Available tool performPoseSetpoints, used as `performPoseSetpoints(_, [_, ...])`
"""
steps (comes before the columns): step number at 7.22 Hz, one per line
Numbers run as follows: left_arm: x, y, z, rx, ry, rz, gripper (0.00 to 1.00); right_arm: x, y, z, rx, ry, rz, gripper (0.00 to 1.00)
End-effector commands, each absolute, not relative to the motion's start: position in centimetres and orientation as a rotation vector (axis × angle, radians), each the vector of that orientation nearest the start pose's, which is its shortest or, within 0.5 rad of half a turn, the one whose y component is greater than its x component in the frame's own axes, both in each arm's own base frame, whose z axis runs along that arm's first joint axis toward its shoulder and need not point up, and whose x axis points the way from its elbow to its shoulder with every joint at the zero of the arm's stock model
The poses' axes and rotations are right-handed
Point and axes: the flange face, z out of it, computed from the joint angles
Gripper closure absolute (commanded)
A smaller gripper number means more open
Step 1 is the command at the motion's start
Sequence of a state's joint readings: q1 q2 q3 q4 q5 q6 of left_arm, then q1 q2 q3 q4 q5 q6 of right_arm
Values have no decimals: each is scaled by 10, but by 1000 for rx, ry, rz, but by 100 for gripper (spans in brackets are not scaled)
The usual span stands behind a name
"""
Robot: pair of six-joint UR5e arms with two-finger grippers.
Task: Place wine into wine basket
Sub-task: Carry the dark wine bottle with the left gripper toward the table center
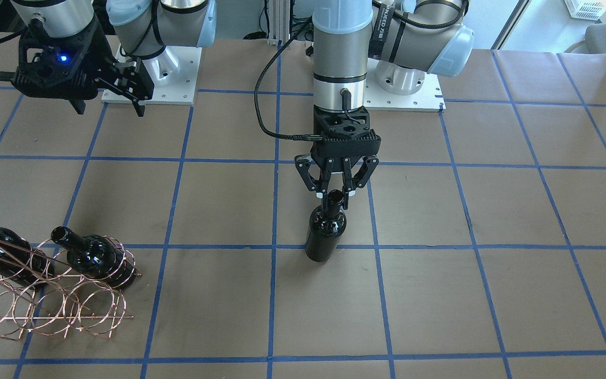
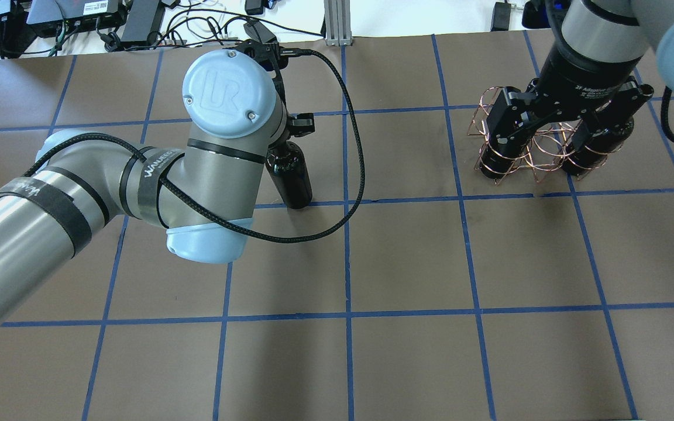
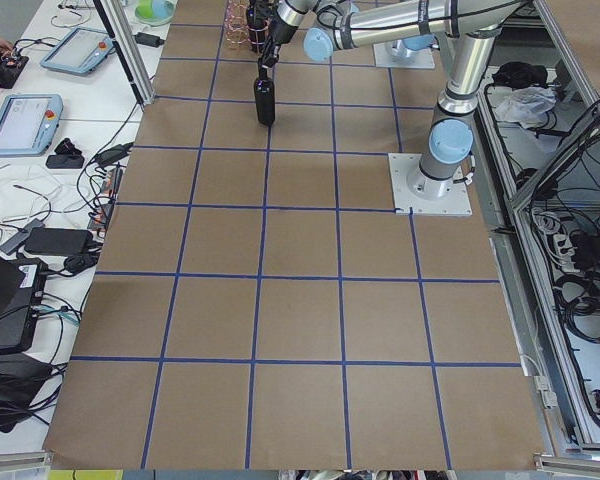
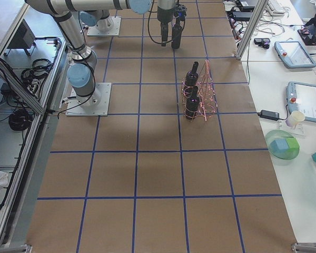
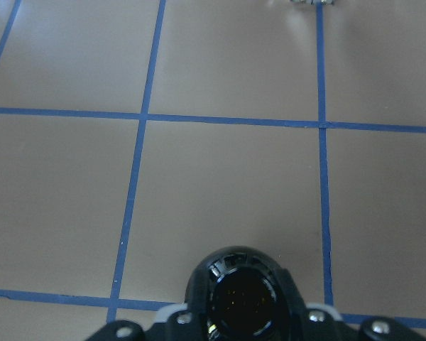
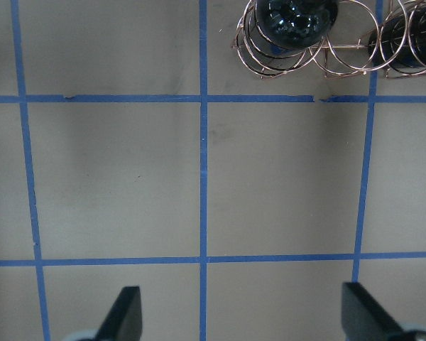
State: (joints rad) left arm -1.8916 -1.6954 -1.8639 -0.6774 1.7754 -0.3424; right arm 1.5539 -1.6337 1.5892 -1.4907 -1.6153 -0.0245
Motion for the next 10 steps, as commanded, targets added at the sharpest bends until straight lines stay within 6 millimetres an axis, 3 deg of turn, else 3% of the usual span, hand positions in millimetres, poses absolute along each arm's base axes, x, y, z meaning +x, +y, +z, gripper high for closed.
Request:
performPoseSetpoints(1, [-279,-478,383,-102,2993,-782,100,121,-463,501,-13,3185,58,0])
performPoseSetpoints(10, [-279,-470,379,-65,2987,-681,100,122,-465,499,-11,3185,60,0])
